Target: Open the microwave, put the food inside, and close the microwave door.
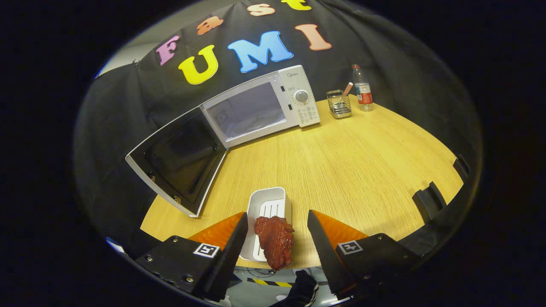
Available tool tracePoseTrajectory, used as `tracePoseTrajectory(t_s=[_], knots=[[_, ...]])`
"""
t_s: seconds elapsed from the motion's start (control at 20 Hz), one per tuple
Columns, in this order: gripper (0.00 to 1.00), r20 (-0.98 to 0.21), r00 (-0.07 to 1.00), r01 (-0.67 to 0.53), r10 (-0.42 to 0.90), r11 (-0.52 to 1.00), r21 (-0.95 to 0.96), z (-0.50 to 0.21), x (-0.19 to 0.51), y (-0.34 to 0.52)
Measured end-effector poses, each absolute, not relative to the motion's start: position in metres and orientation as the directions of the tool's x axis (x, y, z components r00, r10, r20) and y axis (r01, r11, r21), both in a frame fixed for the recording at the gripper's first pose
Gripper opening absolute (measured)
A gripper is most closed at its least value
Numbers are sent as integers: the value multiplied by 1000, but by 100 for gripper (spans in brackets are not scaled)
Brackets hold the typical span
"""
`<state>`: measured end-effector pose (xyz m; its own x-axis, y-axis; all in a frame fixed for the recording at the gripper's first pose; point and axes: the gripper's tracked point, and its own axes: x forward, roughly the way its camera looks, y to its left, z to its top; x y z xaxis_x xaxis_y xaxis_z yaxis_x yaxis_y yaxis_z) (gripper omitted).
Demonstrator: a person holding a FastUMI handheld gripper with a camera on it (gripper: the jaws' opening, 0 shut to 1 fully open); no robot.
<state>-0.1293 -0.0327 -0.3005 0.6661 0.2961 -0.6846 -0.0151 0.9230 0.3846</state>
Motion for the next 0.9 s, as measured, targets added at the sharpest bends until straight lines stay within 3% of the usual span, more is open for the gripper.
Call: tracePoseTrajectory(t_s=[0.25, 0.35, 0.4, 0.65, 0.75, 0.85, 0.9], knots=[[86, -723, 612, 39, 320, 901, 431, -324, -142, -30], [69, -740, 598, 67, 308, 900, 430, -330, -144, -32], [51, -740, 592, 78, 317, 892, 445, -330, -142, -32], [52, -753, 546, 124, 369, 852, 508, -336, -146, -23], [25, -742, 557, 149, 372, 834, 531, -337, -140, -21], [26, -732, 550, 117, 402, 831, 544, -326, -147, -17], [15, -724, 560, 98, 403, 835, 541, -323, -143, -16]])
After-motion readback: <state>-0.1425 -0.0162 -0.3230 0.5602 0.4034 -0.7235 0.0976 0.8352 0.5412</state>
